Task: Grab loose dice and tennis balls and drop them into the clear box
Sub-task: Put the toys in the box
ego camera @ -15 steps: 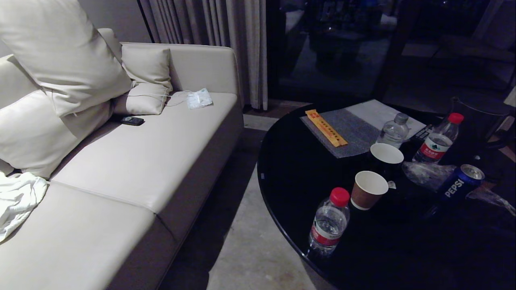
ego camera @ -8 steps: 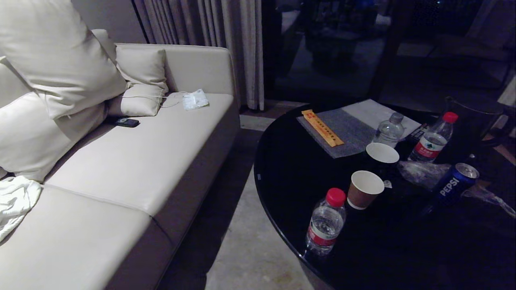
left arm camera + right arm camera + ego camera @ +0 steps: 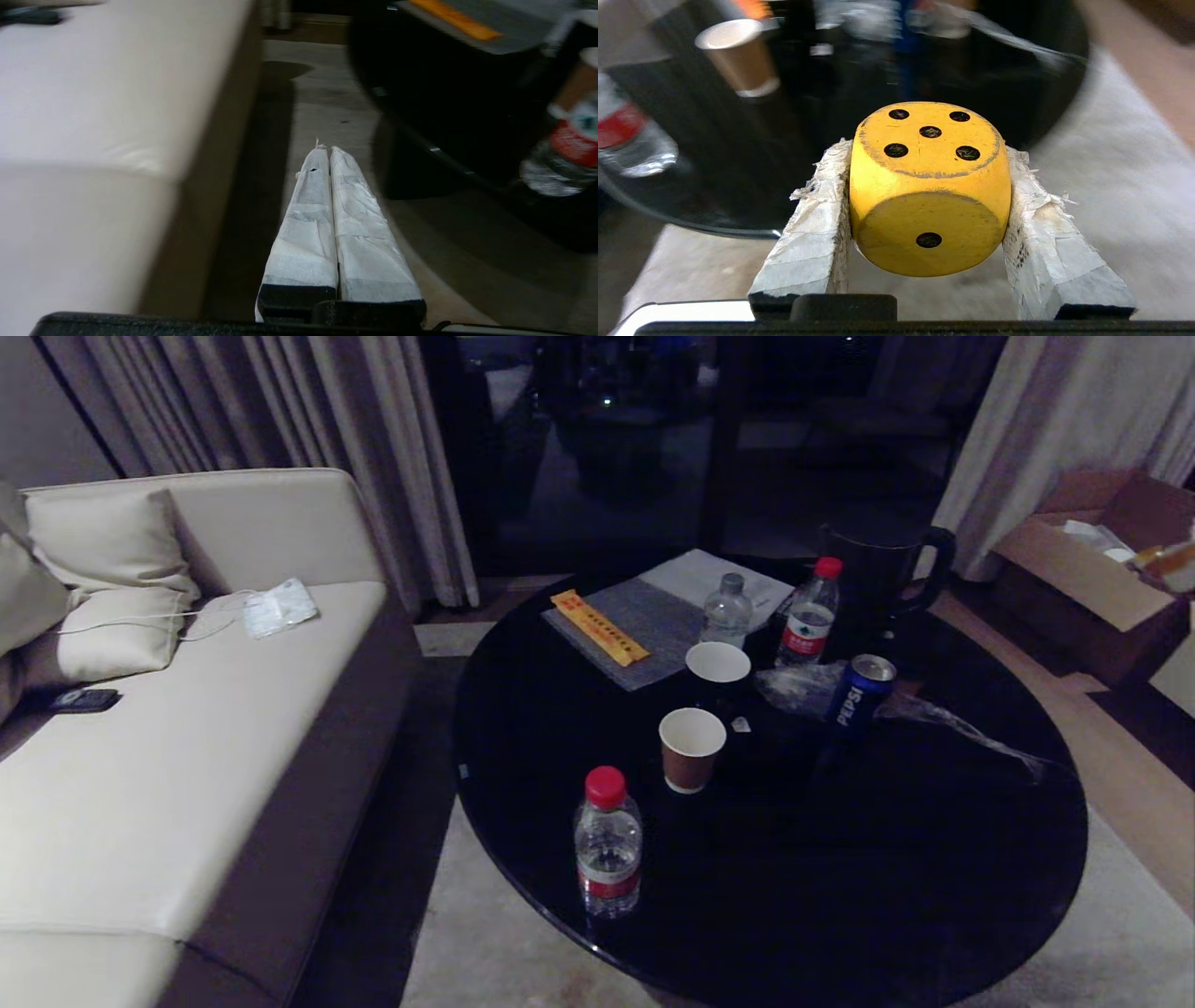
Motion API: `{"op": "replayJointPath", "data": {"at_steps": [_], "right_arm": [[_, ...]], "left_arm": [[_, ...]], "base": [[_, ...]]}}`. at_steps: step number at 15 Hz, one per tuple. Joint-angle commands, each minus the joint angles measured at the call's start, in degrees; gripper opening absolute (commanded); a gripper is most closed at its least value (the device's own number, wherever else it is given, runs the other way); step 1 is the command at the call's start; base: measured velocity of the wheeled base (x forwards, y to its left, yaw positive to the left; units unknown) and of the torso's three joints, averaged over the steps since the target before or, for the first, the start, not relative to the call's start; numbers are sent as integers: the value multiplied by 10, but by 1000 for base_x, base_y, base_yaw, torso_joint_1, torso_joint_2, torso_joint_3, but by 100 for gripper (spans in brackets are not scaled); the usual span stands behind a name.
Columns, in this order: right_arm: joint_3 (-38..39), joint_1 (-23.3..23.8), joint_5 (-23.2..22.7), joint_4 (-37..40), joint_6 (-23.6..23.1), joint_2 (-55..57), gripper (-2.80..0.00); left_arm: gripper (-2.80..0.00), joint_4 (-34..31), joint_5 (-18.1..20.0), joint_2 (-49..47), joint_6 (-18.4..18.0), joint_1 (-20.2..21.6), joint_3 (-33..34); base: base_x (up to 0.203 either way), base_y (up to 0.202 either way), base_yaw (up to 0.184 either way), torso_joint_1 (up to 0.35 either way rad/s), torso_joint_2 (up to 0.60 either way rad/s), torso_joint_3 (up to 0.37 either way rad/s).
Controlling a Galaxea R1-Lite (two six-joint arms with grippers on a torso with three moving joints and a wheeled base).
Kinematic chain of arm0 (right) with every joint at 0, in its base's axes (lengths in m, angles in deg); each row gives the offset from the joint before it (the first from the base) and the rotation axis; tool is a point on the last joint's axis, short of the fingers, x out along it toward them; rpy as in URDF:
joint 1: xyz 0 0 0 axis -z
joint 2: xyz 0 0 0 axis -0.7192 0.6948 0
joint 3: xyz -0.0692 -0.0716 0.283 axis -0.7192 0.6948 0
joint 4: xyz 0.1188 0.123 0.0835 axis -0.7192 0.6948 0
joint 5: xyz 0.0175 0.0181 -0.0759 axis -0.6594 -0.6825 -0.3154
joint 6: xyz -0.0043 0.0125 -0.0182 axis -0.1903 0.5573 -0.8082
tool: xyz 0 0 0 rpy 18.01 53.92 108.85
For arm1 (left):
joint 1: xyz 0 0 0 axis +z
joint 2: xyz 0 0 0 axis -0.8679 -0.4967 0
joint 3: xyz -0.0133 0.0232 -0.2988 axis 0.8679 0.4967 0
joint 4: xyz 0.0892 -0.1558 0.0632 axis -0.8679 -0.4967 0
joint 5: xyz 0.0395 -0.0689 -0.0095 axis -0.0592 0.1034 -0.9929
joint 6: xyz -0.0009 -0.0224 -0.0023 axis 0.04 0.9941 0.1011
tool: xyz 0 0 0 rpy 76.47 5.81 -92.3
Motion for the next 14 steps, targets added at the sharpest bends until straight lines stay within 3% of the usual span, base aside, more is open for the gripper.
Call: {"op": "replayJointPath", "data": {"at_steps": [1,5,11,14], "right_arm": [[0,0,0,0,-1,1,-280],[0,0,0,0,-1,1,-280],[0,0,0,0,-1,1,-280],[0,0,0,0,-1,1,-280]], "left_arm": [[-280,0,0,-1,0,0,1],[-280,0,-3,-1,3,0,1],[-280,0,-3,-1,1,0,1],[-280,0,-4,-1,4,0,1]], "base": [[-2,7,-170,3,-1,2],[1,8,-135,4,1,1],[-8,0,0,0,0,1],[-157,0,0,1,5,0]]}}
